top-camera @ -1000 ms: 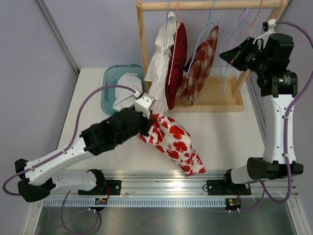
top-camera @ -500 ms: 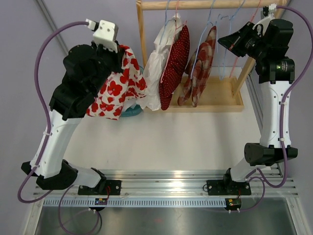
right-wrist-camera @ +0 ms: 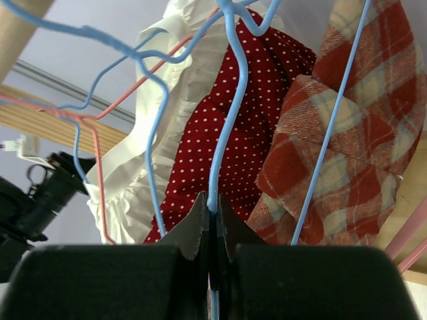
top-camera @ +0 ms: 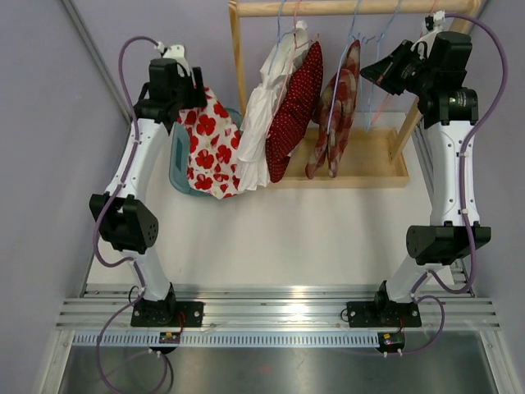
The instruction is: Remove the skirt from the hanger
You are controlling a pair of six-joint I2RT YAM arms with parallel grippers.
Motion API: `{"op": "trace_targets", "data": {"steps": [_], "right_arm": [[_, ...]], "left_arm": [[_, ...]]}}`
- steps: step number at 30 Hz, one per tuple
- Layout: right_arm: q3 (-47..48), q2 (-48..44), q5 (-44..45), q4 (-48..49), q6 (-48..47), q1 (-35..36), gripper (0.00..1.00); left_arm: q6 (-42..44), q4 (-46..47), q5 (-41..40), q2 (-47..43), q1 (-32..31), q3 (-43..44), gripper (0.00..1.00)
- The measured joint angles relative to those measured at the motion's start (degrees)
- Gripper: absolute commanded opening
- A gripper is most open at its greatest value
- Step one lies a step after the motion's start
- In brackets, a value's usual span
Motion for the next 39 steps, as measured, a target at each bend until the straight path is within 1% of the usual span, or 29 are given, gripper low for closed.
{"op": "trace_targets", "data": {"steps": [1,4,5,7,10,14,18,19,20,21,22,25,28,31,35,39], "right_arm": [[0.28,0.7,0.0,-0.2,-0.22,-0.09,0.0],[1.77,2.91,-0.04,-0.28,-0.81,-0.57,0.0],[2.58,3.63,-0.02,-0.35,-1.03,-0.74,0.0],[4.39,4.87,0.0,-0.63,-1.29,-1.07,0.0],[5.4,5.42,0.15,-1.38,-1.42,-1.42,0.0],[3.04,4.24,1.68,-1.29,-2.71,-1.53,0.0],[-0.61,0.76,6.62,-1.62,-5.57,-1.6,0.01],[-1.09,-0.07,7.87,-2.1,-6.25,-1.6,0.11],[-1.6,-1.2,9.57,-3.06,-7.04,-1.6,0.56],[-1.79,-2.03,10.86,-3.91,-7.41,-1.6,0.8],[-1.9,-2.89,12.68,-5.35,-8.0,-1.6,0.99],[-2.1,-5.03,16.37,-8.52,-9.51,-1.75,1.0],[-1.4,-6.54,17.33,-10.49,-9.75,-1.84,0.99],[-0.26,-7.34,13.4,-9.84,-9.35,-1.86,0.99],[2.43,-7.61,7.02,-7.52,-7.69,-0.83,0.99],[12.04,-3.76,4.72,-7.96,-7.45,3.08,1.0]], "left_arm": [[-0.98,-0.09,0.55,0.94,0.13,-1.88,0.99],[-3.85,1.07,2.29,-0.09,0.22,-11.78,0.99],[-4.57,2.84,2.8,-1.81,0.22,-16.98,0.99],[-5.86,2.8,3.43,-5.64,0.17,-25.22,0.99],[-7.1,2.89,3.87,-12.07,0.09,-33.07,0.99],[-7.89,2.56,3.85,-22.21,-0.17,-37.24,0.99],[-7.85,1.46,3.19,-30.51,-0.87,-39.19,0.99],[-7.69,1.14,2.67,-32.28,-1.16,-40.06,0.99],[-7.54,0.39,2.08,-33.94,-1.49,-40.94,0.99],[-7.28,-0.28,1.36,-35.34,-1.77,-42.05,0.99],[-6.99,-0.55,0.48,-36.5,-2.08,-43.28,0.99],[-6.38,-1.57,-3.96,-40.76,-3.08,-49.37,0.99],[-6.4,-2.1,-7.61,-43.69,-3.41,-55.17,0.99],[-6.43,-2.16,-9.27,-44.5,-3.41,-58.12,0.99],[-6.45,-1.86,-9.9,-44.52,-3.41,-58.29,0.99],[-6.45,-1.2,-11.26,-44.83,-3.41,-58.31,0.99]]}}
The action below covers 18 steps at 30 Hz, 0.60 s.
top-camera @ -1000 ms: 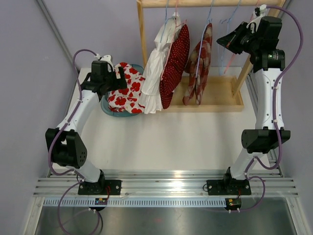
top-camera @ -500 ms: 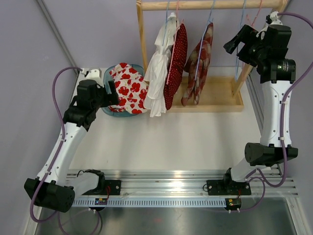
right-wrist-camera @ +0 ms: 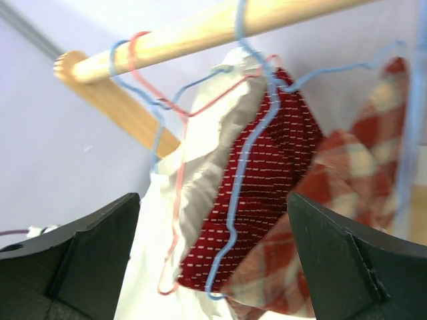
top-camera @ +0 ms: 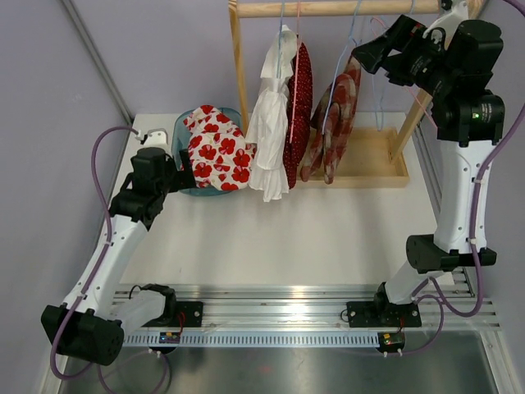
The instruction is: Remove the skirt from the hanger
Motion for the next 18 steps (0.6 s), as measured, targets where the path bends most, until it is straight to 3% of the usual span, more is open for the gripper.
{"op": "trace_targets", "data": {"steps": [5,13,16,18], "right_arm": [[3.02,3.19,-0.13,0.35,-0.02,5.42,0.98],[-2.51,6.62,1.66,0.39,0.13,8.55,0.94],[-3.72,7.5,2.49,0.44,0.26,9.11,0.86],[-3.91,8.04,2.97,0.68,0.35,9.57,0.73]], "left_arm": [[-0.07,-0.57,0.11,-0.02,0.0,0.07,0.99],[0.02,-1.11,1.57,0.35,0.0,0.22,0.99],[0.04,-1.11,2.23,0.35,0.0,0.22,0.99],[0.04,-1.11,2.8,0.35,0.0,0.22,0.99]]}}
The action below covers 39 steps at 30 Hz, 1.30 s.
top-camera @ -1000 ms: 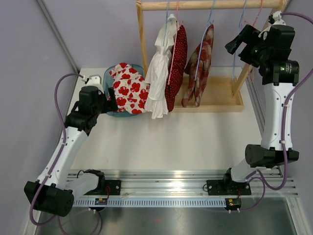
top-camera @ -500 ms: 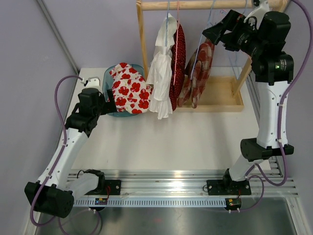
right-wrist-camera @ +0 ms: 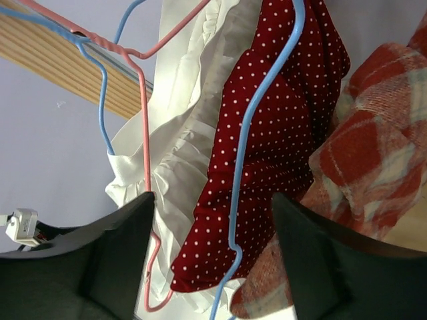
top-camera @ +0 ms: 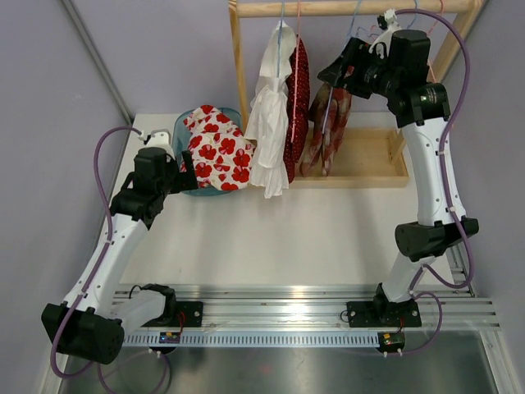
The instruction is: Remove the skirt from the hanger
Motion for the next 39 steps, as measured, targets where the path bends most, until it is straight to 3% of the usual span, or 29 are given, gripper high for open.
{"op": "trace_targets", "data": {"steps": [6,10,15,20,24,29,34,39], "right_arm": [[-0.04,1.46,0.59,1.44,0.48,1.05,0.4],[-0.48,1.68,1.7,1.33,0.28,1.11,0.0],[-0.07,1.68,3.1,0.26,0.15,1.11,0.0],[7.04,2.32,3.39,-6.19,-1.16,1.14,0.0],[9.53,0.5,2.78,-8.15,-1.11,1.14,0.0],[1.79,-7.17,1.05,-7.23,-0.17,1.14,0.0],[-7.45,-15.67,-0.76,-6.21,2.54,1.14,0.0],[-10.19,-19.28,-1.77,-6.14,3.72,1.14,0.0]], "left_arm": [[0.0,-0.02,0.83,0.0,0.0,0.0,0.99],[0.04,-0.04,1.29,0.0,0.0,0.0,0.99],[0.74,-0.09,1.68,-0.04,-0.33,0.0,0.99],[1.92,-2.84,1.66,0.0,-4.42,4.52,0.99],[3.5,-3.1,1.33,0.59,-12.79,14.73,0.99],[6.25,1.7,7.37,2.27,-25.35,25.99,0.99],[5.7,9.46,13.49,4.7,-35.32,25.62,0.99],[3.78,16.17,13.57,10.97,-45.44,20.87,0.99]]}}
